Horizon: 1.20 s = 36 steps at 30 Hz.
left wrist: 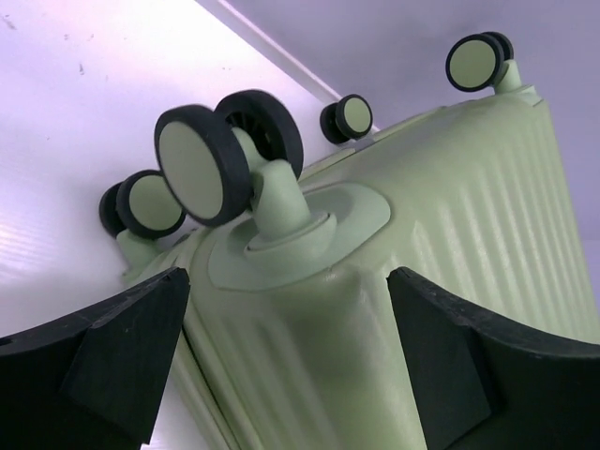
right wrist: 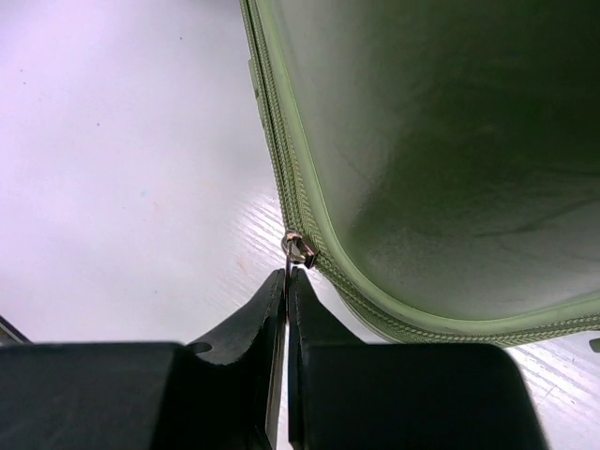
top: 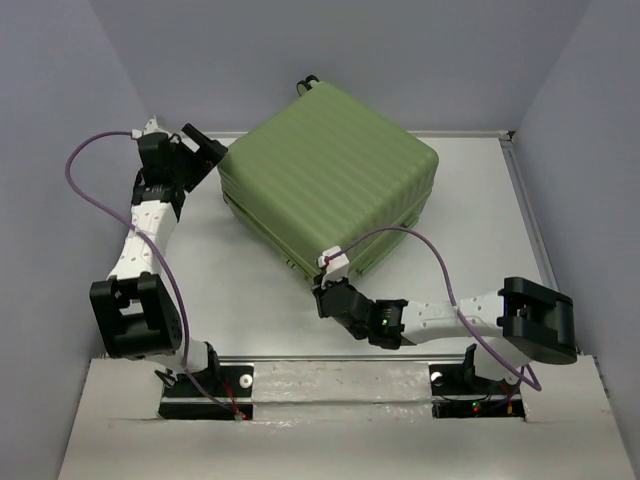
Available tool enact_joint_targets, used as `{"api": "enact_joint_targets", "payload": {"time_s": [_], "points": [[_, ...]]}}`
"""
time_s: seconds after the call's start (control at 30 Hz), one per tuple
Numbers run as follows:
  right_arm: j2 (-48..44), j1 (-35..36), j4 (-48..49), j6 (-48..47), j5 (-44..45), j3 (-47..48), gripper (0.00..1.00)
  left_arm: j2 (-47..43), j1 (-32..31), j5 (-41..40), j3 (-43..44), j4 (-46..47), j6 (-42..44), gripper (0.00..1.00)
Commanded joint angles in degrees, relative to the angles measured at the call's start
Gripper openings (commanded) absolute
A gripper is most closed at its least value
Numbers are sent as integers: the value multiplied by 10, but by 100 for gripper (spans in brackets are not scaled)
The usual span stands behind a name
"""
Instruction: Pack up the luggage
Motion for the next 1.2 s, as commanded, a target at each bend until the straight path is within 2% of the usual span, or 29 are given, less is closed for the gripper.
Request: {"api": "enact_joint_targets", "payload": {"time_s": [0.0,0.37,0.63,0.73,1.0,1.13,1.17], "points": [[-4,14,63,27,-85,-8,7,32,5,43,48,49,-7,99],[-10,14,67,29,-96,-18,7,143,5,36,141,42,-21,99],[-7,14,73,30,-102,-23,7,179,5,52,161,67,-48,99],[-7,14,73,30,-102,-23,7,184,5,63,156,87,-63,95],[-6,14,72,31,-101,-24,7,190,5,67,155,106,-78,81],[-5,14,70,32,-101,-24,7,197,5,64,150,120,-89,68],[-6,14,70,32,-101,-24,7,197,5,64,145,132,-93,56]]}}
